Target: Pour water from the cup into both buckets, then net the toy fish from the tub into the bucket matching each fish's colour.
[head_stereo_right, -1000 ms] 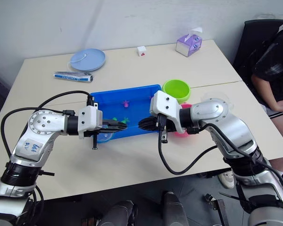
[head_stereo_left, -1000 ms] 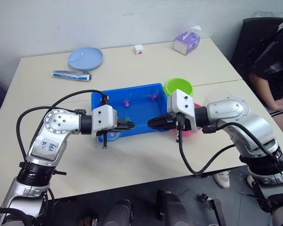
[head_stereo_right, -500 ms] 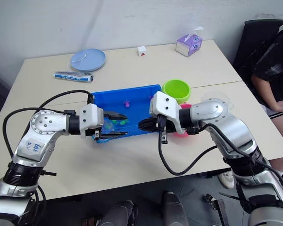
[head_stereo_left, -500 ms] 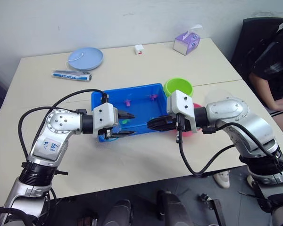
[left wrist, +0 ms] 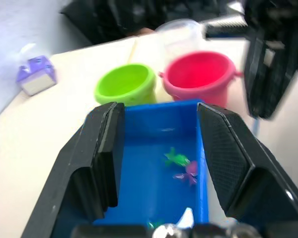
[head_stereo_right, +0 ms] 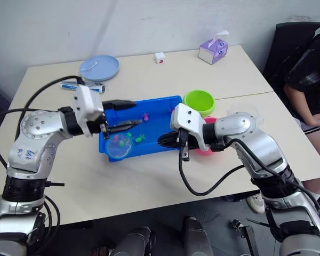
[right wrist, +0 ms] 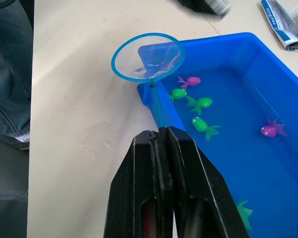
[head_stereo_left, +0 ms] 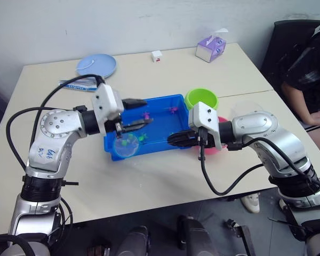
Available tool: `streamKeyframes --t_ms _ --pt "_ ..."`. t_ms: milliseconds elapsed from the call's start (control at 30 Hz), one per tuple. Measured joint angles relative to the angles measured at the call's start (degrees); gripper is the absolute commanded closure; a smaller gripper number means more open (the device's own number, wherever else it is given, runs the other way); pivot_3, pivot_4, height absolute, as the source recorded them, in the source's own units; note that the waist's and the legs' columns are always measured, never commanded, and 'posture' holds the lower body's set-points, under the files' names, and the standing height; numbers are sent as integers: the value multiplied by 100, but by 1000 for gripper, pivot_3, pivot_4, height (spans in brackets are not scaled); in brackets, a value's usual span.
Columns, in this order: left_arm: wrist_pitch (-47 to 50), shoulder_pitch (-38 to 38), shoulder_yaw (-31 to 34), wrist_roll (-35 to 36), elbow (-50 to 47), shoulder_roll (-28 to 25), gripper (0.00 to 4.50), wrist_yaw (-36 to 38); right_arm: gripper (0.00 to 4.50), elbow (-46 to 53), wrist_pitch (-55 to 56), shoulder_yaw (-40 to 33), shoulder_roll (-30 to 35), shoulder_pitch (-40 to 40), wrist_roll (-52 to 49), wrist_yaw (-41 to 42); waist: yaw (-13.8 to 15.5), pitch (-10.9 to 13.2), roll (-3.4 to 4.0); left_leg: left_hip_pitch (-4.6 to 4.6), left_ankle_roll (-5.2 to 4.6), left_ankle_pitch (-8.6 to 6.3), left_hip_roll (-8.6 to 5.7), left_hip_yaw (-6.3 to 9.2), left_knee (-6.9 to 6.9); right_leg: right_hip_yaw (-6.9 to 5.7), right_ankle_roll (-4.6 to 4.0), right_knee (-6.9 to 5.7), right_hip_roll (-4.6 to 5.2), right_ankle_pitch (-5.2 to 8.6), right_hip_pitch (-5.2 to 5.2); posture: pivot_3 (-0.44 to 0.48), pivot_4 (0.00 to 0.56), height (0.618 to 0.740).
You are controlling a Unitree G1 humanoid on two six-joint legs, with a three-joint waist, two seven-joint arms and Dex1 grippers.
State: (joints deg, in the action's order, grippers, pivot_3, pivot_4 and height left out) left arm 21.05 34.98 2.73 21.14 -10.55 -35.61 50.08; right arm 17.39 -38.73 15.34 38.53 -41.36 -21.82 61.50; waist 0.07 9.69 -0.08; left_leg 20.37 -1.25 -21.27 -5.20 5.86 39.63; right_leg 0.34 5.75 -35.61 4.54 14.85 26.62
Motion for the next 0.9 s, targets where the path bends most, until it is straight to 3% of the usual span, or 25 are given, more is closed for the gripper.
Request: streamKeyframes --t_ms 200,267,367,600,900 --pt "720 591 697 421 482 155 1929 -765 3743 -8 7 -1 -19 14 2 -4 0 0 0 0 1 0 -1 1 9 -3 0 -6 0 0 -1 0 150 740" --pt "849 676 961 474 724 129 1380 -966 3743 -8 -1 -5 -12 22 0 -22 -7 0 0 0 2 -1 -1 1 8 -4 0 -6 -1 0 0 0 150 740" --pt "979 552 1156 507 1021 60 205 -1180 3743 -6 -57 -95 103 22 -18 -56 -18 0 0 0 2 -1 -1 1 8 -5 0 -5 -1 0 1 0 150 740" --pt "1102 -357 1330 527 1103 225 205 -1644 3743 -89 -254 -493 329 -114 -86 -112 -5 0 0 0 2 -1 -2 1 12 -1 0 -6 0 0 -2 0 150 740" --pt "1701 -1188 1173 804 24 838 205 -2102 3743 -1467 267 -542 330 -355 524 -433 34 0 -1 1 2 -2 -3 0 16 8 0 -9 2 0 -3 0 150 740"
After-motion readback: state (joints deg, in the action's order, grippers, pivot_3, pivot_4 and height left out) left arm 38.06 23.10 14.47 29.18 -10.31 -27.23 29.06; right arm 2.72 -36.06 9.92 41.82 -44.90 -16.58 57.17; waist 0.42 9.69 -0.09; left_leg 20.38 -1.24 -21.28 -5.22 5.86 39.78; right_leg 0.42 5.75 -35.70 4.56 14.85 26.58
